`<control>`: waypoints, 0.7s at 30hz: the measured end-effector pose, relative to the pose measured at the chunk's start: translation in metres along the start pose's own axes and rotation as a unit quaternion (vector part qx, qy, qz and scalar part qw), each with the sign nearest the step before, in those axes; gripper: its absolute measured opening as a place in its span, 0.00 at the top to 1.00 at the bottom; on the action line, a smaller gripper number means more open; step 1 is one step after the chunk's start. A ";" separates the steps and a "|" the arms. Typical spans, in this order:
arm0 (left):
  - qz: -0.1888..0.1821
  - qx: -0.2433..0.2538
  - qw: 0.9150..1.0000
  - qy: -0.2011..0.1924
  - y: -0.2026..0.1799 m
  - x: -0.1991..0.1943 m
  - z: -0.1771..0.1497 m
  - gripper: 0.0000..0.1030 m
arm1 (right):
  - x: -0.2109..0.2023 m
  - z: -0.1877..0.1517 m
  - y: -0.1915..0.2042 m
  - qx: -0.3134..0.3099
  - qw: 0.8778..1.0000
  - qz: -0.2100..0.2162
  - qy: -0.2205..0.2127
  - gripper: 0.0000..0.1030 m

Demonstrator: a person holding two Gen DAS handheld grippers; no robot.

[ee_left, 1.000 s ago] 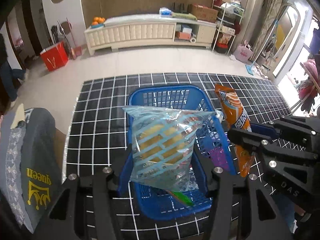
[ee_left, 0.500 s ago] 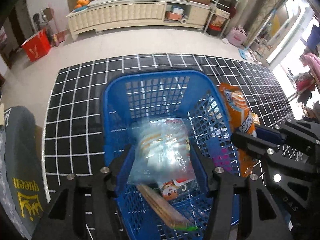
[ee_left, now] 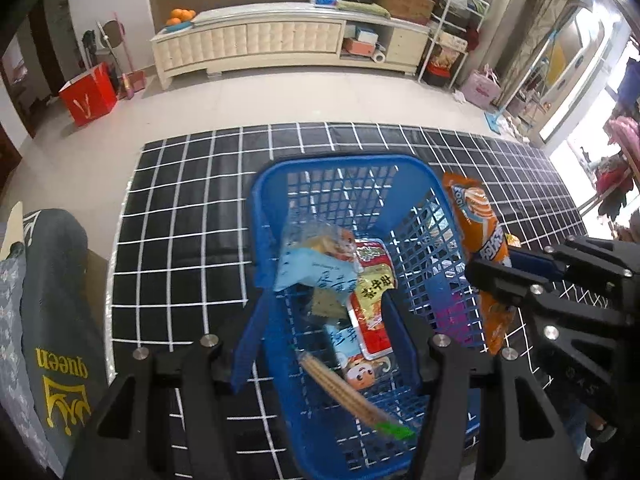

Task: Organize snacks
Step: 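Move both open tools back from the basket toward the remaining pouches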

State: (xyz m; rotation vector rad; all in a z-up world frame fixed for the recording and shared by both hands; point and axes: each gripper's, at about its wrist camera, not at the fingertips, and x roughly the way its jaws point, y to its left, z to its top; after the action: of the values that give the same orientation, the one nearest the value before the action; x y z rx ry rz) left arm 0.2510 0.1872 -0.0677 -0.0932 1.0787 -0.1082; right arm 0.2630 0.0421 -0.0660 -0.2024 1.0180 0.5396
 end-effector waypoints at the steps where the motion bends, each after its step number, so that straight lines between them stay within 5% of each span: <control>1: -0.003 -0.003 1.000 -0.005 0.003 -0.005 -0.001 0.46 | 0.003 0.002 0.003 0.000 1.000 0.001 0.004 0.83; 7: 0.025 -0.009 0.999 -0.021 0.020 -0.015 -0.006 0.46 | 0.030 0.003 0.014 -0.029 0.998 -0.042 0.023 0.82; 11: 0.028 -0.023 0.999 -0.026 0.032 -0.012 -0.007 0.46 | 0.046 0.002 0.008 -0.012 0.999 -0.034 0.037 0.79; 15: 0.025 -0.024 0.999 -0.026 0.034 -0.012 -0.010 0.46 | 0.041 -0.001 0.005 -0.010 0.999 -0.044 0.021 0.27; 18: 0.028 -0.023 0.999 -0.024 0.030 -0.014 -0.012 0.43 | 0.025 -0.001 0.002 -0.001 0.999 -0.038 0.001 0.21; 21: 0.024 -0.024 0.999 -0.025 0.021 -0.021 -0.013 0.17 | 0.007 -0.003 -0.002 0.006 1.000 -0.028 -0.007 0.20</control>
State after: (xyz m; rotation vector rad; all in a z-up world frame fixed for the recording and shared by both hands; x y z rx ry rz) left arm 0.2300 0.2106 -0.0580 -0.1126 1.0328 -0.0378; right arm 0.2641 0.0413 -0.0734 -0.2165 0.9977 0.4833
